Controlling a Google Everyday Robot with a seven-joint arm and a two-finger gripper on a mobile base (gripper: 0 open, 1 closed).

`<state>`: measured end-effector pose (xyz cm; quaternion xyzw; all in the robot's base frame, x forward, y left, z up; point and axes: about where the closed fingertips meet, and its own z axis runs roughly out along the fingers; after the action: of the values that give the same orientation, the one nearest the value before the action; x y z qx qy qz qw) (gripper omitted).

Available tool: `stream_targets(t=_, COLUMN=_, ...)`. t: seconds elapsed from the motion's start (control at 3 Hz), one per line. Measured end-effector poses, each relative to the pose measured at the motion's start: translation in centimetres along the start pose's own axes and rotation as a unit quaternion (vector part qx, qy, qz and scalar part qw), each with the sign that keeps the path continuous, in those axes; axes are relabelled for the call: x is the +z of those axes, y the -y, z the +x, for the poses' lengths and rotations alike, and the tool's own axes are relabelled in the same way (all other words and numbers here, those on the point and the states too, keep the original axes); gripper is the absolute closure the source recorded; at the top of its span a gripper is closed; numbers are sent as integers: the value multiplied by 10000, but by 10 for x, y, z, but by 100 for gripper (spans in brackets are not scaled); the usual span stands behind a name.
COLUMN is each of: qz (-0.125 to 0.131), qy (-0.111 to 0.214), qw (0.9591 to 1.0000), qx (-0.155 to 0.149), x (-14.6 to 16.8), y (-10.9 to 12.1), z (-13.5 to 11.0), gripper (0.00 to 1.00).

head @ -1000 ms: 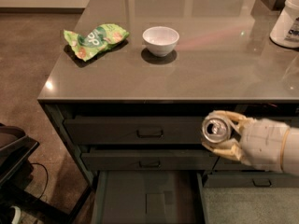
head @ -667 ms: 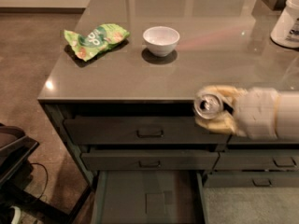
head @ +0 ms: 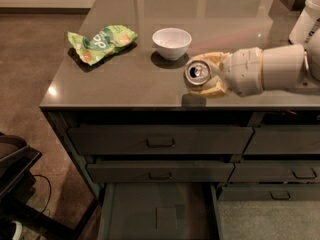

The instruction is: Pick 7up can from bottom drawer and place on counter

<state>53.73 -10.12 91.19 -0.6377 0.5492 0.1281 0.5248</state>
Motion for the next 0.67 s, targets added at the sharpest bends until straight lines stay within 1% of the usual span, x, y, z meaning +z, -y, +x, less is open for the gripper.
stream_targets(t=0.33, qz=-165, qy=122, qw=9996, qx=-207, x=27, y=39, z=-10, gripper=100)
stream_targets(t=0.67, qz=-128, qy=143, qw=9996, qx=-208, x=44, y=65, z=-5, gripper=100)
